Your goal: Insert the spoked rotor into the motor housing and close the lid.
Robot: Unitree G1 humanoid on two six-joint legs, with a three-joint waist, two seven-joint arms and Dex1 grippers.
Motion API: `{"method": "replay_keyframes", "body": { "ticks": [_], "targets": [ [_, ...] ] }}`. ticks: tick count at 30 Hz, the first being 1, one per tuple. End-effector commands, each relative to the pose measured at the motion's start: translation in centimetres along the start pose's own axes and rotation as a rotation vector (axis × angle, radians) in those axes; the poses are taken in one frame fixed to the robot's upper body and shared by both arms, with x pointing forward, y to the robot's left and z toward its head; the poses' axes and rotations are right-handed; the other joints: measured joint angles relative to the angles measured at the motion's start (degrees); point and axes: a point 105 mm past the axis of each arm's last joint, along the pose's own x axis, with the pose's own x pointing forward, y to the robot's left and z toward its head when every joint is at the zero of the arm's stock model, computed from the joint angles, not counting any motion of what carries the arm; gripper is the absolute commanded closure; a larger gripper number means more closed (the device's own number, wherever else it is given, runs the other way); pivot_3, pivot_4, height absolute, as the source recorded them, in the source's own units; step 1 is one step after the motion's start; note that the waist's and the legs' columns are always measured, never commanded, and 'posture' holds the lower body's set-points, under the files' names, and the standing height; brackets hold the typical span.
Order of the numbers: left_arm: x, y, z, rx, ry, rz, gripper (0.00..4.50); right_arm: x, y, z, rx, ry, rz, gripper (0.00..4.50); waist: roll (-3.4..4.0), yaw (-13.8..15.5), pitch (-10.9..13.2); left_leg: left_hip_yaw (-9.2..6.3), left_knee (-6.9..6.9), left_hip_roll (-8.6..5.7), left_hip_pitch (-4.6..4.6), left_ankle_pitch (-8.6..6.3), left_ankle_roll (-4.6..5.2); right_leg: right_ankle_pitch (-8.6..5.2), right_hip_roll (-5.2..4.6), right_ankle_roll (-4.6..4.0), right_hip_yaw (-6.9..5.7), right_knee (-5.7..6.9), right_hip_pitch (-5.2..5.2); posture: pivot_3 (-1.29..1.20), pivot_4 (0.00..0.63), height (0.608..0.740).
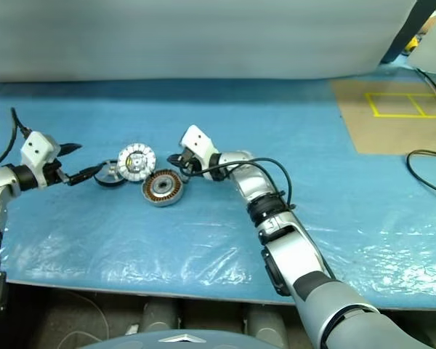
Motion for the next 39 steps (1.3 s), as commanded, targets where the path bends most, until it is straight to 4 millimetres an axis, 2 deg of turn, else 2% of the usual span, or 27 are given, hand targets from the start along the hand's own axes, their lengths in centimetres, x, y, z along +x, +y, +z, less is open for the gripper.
{"method": "replay_keyframes", "body": {
  "ticks": [1,6,12,19,24,39],
  "targets": [
    [-0.5,1.4,1.8,0.138,0.031,-0.038,0.00,0.3,0.3,1.6,-0.037,-0.043,0.011,4.49,-0.05,0.15,-0.01,0.00,0.01,-0.01,-0.01,0.00,0.00,0.00,-0.01,0.00,0.00,0.00,0.00,0.00,0.150,0.740],
    [0.4,1.1,2.5,0.246,0.116,-0.173,0.00,0.1,0.4,1.5,-0.035,-0.041,0.007,4.49,-0.05,0.20,-0.01,-0.01,0.00,-0.09,-0.01,-0.02,-0.04,0.00,-0.11,0.01,0.01,-0.01,0.01,0.00,0.150,0.740],
    [1.4,-0.4,1.5,0.343,0.232,-0.318,0.00,-0.2,0.2,1.6,-0.029,-0.047,-0.015,4.49,-0.06,-0.05,0.00,-0.01,-0.04,-0.07,-0.01,-0.03,-0.07,0.01,-0.10,0.03,0.00,-0.02,0.00,0.00,0.150,0.740],
    [2.5,-0.5,0.1,0.452,0.344,-0.301,0.00,-0.7,0.1,0.9,-0.014,-0.034,-0.051,4.49,-0.07,0.14,0.01,-0.01,-0.04,-0.08,-0.02,-0.03,-0.08,0.02,-0.11,0.03,0.00,-0.02,0.00,0.00,0.150,0.740],
    [3.1,0.2,1.0,0.423,0.310,-0.243,0.00,-0.9,0.2,0.6,-0.007,-0.025,-0.057,4.49,-0.08,0.18,0.01,-0.02,-0.04,-0.08,-0.03,-0.03,-0.08,0.02,-0.10,0.04,0.00,-0.02,0.00,0.00,0.150,0.740],
    [2.5,-0.3,0.6,0.457,0.315,-0.289,0.00,-0.7,0.2,0.1,0.001,-0.011,-0.067,4.49,-0.10,0.13,0.03,-0.03,-0.04,-0.08,-0.03,-0.03,-0.09,0.02,-0.11,0.04,0.00,-0.02,0.00,0.00,0.150,0.740]
  ]
}}
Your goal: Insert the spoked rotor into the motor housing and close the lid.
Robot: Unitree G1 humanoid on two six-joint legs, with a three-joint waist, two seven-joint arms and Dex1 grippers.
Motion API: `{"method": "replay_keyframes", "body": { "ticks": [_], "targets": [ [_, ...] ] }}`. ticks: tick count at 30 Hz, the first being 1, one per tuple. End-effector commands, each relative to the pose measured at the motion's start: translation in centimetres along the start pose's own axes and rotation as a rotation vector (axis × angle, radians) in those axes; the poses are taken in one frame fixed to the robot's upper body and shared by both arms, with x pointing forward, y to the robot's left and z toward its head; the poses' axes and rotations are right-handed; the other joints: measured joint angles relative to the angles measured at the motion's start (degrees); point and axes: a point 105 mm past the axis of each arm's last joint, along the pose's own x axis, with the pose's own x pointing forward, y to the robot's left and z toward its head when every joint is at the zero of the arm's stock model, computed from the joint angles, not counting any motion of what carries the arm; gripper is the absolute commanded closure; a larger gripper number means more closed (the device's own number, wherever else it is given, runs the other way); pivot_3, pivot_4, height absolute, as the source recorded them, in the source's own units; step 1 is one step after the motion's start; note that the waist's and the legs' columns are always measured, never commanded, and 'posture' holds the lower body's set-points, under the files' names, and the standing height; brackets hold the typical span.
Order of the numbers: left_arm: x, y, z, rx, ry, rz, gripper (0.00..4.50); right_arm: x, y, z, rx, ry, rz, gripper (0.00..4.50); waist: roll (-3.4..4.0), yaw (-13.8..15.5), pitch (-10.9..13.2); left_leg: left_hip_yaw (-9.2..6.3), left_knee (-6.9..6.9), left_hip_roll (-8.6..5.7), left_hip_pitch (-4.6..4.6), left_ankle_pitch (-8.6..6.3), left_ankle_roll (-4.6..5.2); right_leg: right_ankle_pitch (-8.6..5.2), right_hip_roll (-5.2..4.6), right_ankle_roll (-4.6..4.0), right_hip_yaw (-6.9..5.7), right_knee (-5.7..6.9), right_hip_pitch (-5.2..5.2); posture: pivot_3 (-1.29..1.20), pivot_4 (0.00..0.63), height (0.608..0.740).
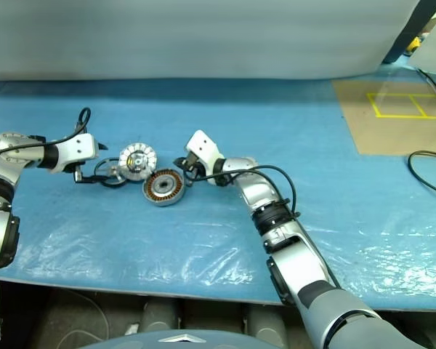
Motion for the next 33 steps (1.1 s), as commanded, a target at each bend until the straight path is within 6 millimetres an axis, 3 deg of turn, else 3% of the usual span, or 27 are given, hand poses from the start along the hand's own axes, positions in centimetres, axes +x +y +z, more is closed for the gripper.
{"method": "replay_keyframes", "body": {
  "ticks": [1,4,7,24,33],
  "targets": [
    [-0.9,0.3,-0.3,-0.006,-0.001,0.020,0.00,0.2,0.2,1.1,-0.020,-0.035,0.005,4.49,0.00,0.00,0.00,0.00,0.00,0.00,0.00,0.00,0.00,0.00,0.00,0.00,0.00,0.00,0.00,0.00,0.150,0.740],
    [-0.7,0.2,-0.3,-0.014,-0.005,0.021,0.60,0.2,0.1,1.0,-0.020,-0.034,0.002,4.50,0.00,-0.01,0.00,0.00,0.00,0.00,0.00,0.00,0.00,0.00,0.00,0.00,0.00,0.00,0.00,0.00,0.150,0.740],
    [-0.5,0.0,-0.4,-0.043,-0.011,0.013,1.60,0.2,0.0,1.0,-0.019,-0.034,-0.006,4.50,0.00,0.00,0.00,0.00,0.00,0.00,0.00,0.00,0.00,0.00,0.00,0.00,0.00,0.00,0.00,0.00,0.150,0.740],
    [0.4,-0.9,-0.5,-0.050,-0.014,-0.015,1.60,0.1,-0.2,1.1,-0.012,-0.036,-0.018,4.50,0.00,0.02,0.00,0.00,0.00,0.00,0.00,0.00,0.00,0.00,0.00,0.00,0.00,0.00,0.00,0.00,0.150,0.740],
    [0.7,-0.2,0.1,0.076,0.013,0.023,1.60,0.2,0.0,0.9,-0.006,-0.030,-0.017,4.50,-0.01,0.06,0.01,0.00,0.00,0.00,-0.01,0.00,0.00,0.00,0.00,0.00,0.00,-0.01,0.00,0.00,0.150,0.740]
  ]
}}
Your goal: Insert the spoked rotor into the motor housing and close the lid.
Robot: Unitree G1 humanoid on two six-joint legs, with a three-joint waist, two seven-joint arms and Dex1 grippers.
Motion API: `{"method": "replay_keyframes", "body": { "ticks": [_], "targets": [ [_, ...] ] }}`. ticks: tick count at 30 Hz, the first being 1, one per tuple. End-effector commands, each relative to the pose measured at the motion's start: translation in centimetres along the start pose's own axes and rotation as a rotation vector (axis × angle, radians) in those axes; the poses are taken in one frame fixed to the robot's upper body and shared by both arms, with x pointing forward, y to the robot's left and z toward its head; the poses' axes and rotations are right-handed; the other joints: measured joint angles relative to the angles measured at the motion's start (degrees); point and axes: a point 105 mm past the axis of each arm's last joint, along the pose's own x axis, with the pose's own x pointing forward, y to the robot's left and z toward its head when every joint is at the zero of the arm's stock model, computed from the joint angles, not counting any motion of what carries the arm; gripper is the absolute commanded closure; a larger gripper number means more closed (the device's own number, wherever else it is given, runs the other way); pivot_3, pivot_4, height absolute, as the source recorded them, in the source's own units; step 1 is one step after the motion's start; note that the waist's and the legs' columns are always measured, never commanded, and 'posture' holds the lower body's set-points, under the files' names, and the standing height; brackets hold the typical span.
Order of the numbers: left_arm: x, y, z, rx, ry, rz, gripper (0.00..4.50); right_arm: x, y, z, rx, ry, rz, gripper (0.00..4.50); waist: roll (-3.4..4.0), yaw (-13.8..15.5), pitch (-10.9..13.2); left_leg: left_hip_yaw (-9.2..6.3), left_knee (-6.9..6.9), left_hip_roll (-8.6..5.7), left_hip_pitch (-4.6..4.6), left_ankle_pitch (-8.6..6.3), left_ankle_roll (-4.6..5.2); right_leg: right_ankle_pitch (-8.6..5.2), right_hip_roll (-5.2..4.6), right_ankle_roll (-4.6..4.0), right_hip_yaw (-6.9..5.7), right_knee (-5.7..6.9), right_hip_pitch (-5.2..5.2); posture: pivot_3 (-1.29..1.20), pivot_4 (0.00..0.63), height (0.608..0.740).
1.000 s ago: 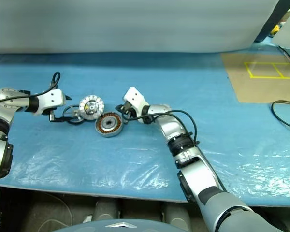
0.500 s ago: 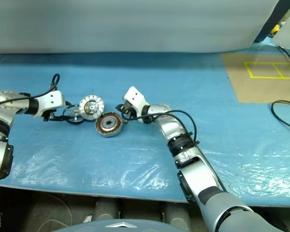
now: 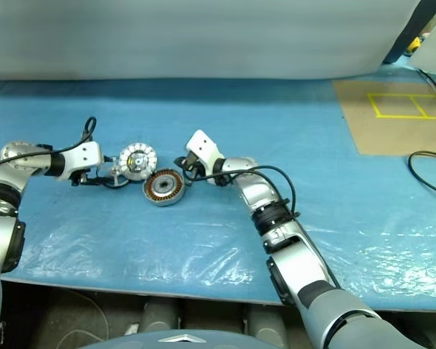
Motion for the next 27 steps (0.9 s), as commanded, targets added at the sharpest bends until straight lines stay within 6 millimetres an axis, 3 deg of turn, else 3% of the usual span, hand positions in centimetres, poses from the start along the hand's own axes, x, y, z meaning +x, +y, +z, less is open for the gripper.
{"method": "replay_keyframes", "body": {
  "ticks": [1,11,14,27],
  "targets": [
    [-0.7,1.2,0.5,0.082,0.014,0.042,1.60,0.1,0.2,0.9,-0.008,-0.032,0.003,4.50,0.00,0.00,0.00,0.00,0.00,0.00,0.00,0.00,0.00,0.00,0.00,0.00,0.00,0.00,0.00,0.00,0.150,0.740],
    [-0.8,1.0,0.3,0.150,0.042,0.047,1.60,0.4,0.4,0.9,-0.007,-0.031,0.009,4.50,0.00,-0.02,0.00,0.00,-0.01,0.00,0.00,0.00,0.00,0.00,0.00,0.00,0.00,0.00,0.00,0.00,0.150,0.740],
    [-1.1,1.6,0.7,0.044,-0.021,0.076,1.60,0.4,0.3,0.9,-0.007,-0.030,0.009,4.50,0.00,-0.02,0.00,0.00,-0.01,0.00,0.00,0.00,0.00,0.00,0.00,0.00,0.00,0.00,0.00,0.00,0.150,0.740],
    [-1.9,-1.3,-1.2,-0.158,-0.005,-0.131,1.60,0.5,-0.2,1.3,-0.014,-0.042,-0.006,4.50,0.00,-0.04,0.01,0.00,-0.02,0.01,0.02,0.00,0.00,0.00,0.00,0.00,0.00,0.00,0.00,0.00,0.150,0.740]
  ]
}}
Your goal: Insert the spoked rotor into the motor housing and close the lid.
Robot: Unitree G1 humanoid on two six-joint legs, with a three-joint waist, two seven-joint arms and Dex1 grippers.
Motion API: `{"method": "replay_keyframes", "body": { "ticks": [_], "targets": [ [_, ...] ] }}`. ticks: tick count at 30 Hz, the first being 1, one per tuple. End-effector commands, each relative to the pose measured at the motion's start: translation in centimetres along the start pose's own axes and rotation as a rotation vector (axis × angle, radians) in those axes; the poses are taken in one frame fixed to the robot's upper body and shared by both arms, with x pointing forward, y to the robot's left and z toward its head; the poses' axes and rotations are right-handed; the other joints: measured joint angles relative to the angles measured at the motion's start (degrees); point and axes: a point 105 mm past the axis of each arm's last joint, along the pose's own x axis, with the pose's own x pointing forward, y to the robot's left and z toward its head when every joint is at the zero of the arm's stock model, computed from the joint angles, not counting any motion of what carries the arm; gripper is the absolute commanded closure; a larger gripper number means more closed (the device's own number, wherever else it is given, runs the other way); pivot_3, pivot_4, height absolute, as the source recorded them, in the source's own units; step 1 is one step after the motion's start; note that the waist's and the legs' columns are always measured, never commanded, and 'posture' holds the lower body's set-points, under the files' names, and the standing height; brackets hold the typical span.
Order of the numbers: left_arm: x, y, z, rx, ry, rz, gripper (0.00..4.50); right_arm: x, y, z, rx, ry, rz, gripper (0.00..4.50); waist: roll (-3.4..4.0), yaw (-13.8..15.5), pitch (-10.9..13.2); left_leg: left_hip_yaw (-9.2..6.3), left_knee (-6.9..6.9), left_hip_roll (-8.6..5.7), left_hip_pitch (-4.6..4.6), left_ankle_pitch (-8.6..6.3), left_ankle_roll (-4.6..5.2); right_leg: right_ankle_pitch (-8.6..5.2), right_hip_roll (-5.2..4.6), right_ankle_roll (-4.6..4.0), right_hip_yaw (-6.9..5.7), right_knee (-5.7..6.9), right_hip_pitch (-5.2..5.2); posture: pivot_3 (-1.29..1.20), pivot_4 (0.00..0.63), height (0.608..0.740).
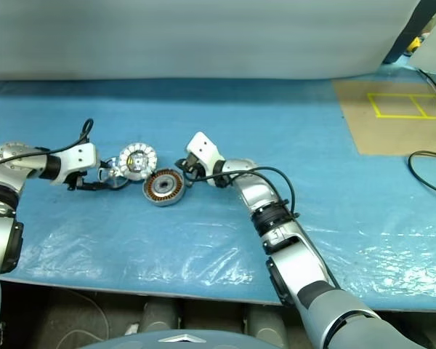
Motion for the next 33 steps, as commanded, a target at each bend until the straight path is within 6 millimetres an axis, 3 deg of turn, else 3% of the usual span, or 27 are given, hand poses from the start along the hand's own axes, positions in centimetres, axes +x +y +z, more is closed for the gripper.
{"method": "replay_keyframes", "body": {
  "ticks": [1,12,19,27,33],
  "targets": [
    [-1.1,-0.2,-0.7,-0.044,0.016,-0.014,1.60,0.3,-0.2,1.9,-0.034,-0.058,-0.001,4.50,0.00,0.00,0.00,0.00,-0.01,0.00,0.00,0.00,0.00,0.00,0.00,0.00,0.00,0.00,0.00,0.00,0.150,0.740],
    [-2.3,-1.2,-1.5,-0.091,0.014,-0.074,1.60,0.2,-0.4,1.6,-0.031,-0.053,-0.011,4.50,0.00,-0.10,0.00,0.01,-0.05,0.01,0.01,0.00,0.00,0.00,0.00,-0.01,0.00,-0.03,0.00,0.00,0.150,0.740],
    [-3.3,1.7,-0.2,-0.013,-0.039,0.143,1.60,0.4,-0.3,1.7,-0.031,-0.053,-0.008,4.50,-0.04,0.08,0.02,0.01,-0.05,0.01,0.01,0.00,0.00,0.00,0.00,-0.01,-0.01,-0.02,0.00,0.00,0.150,0.740],
    [-4.5,3.3,1.4,-0.028,-0.127,0.220,1.60,0.2,-0.4,1.3,-0.025,-0.045,-0.015,4.50,-0.06,0.10,0.04,0.01,-0.05,0.01,0.01,0.00,0.00,0.00,0.00,-0.01,-0.01,-0.03,0.00,0.00,0.150,0.740],
    [-3.9,4.2,2.4,0.051,-0.106,0.264,1.60,0.3,-0.4,1.3,-0.027,-0.044,-0.018,4.50,-0.07,0.11,0.05,0.01,-0.05,0.00,0.01,0.00,0.00,0.00,0.00,-0.01,-0.01,-0.03,0.00,0.00,0.150,0.740]
  ]
}}
